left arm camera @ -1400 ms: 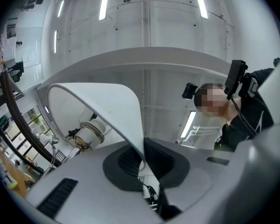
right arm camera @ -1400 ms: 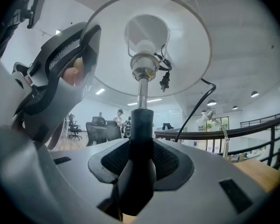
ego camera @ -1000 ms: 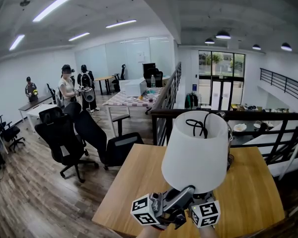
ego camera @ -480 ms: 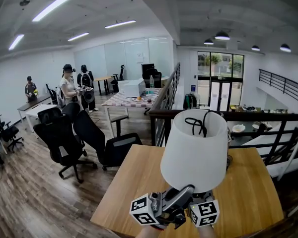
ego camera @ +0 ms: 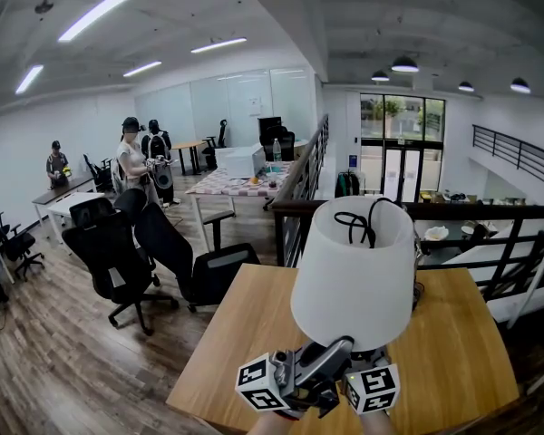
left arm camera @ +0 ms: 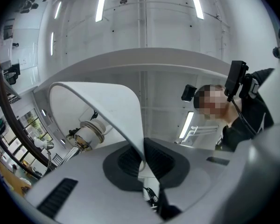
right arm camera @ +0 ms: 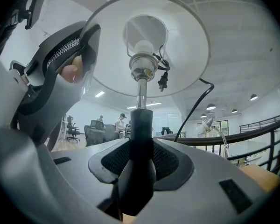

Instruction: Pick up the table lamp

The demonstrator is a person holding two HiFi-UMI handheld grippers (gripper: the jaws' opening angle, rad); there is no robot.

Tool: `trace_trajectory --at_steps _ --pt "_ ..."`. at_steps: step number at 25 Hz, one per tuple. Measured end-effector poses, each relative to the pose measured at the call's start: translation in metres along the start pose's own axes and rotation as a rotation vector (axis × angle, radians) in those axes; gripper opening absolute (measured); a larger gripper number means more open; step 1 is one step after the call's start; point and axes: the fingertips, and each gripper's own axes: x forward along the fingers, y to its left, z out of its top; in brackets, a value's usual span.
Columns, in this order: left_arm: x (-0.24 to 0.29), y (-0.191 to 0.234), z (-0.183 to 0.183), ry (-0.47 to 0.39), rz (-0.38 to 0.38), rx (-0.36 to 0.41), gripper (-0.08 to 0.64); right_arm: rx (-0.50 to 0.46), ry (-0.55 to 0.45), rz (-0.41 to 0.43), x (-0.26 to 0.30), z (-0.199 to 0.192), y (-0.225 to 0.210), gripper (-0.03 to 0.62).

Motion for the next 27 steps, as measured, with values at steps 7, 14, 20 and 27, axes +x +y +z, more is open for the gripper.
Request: trace_trajectory --at_steps 7,14,20,27 --pt "0.000 -0.002 -0.007 0.008 0.002 0.000 0.015 0.001 0.000 -0.004 -0.004 -0.003 -0.002 0.153" --pt "0.002 -0.006 -0.007 0.012 -0.003 -0.003 0.015 0.003 -0.004 -0.009 -0.007 -0.001 -0.001 0.155" --pt "0.003 -0.009 -0.012 0.017 -0.008 -0.006 0.015 0.002 -0.003 -0.012 -0.012 -0.002 -0.003 0.153" --pt "0.004 -0.013 -0.016 0.019 -0.012 -0.015 0.014 -0.005 -0.003 -0.019 -0.018 -0.002 -0.005 0.154"
